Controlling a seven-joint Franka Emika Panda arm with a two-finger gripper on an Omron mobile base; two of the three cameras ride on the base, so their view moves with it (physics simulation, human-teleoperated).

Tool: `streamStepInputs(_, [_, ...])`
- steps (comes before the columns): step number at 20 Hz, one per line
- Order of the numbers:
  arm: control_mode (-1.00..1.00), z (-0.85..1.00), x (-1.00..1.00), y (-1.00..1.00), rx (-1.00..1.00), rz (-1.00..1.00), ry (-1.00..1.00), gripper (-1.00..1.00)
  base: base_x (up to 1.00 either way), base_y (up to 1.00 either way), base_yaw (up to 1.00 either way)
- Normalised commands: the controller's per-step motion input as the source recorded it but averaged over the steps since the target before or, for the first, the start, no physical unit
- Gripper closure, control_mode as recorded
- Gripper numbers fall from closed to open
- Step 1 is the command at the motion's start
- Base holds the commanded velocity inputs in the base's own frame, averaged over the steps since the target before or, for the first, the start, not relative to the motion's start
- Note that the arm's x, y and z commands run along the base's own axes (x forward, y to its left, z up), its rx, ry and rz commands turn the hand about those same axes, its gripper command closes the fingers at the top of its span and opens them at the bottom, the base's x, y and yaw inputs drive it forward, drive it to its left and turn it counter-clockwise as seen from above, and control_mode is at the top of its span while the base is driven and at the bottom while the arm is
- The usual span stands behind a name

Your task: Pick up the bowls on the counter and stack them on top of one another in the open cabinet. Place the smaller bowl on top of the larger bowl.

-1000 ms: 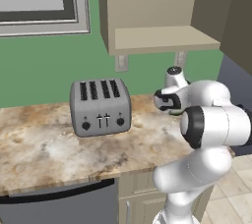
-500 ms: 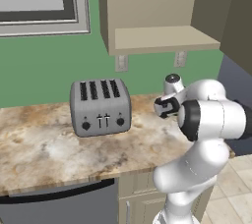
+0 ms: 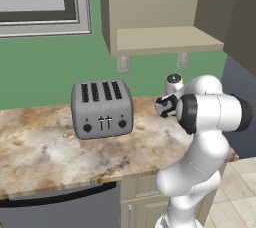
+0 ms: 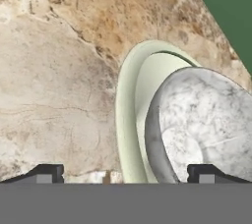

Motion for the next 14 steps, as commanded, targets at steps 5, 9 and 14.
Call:
streamStepInputs(5, [-1.0, -0.21, 0.23, 0.0, 0.0, 0.04, 0.0, 1.0, 0.0, 0.0, 0.0])
streamStepInputs(9, [-1.0, -0.16, 0.07, 0.0, 0.0, 0.02, 0.0, 1.0, 0.0, 0.0, 0.0])
streamStepInputs(14, [-1.0, 0.0, 0.03, -0.12, 0.05, 0.0, 0.0, 1.0, 0.0, 0.0, 0.0])
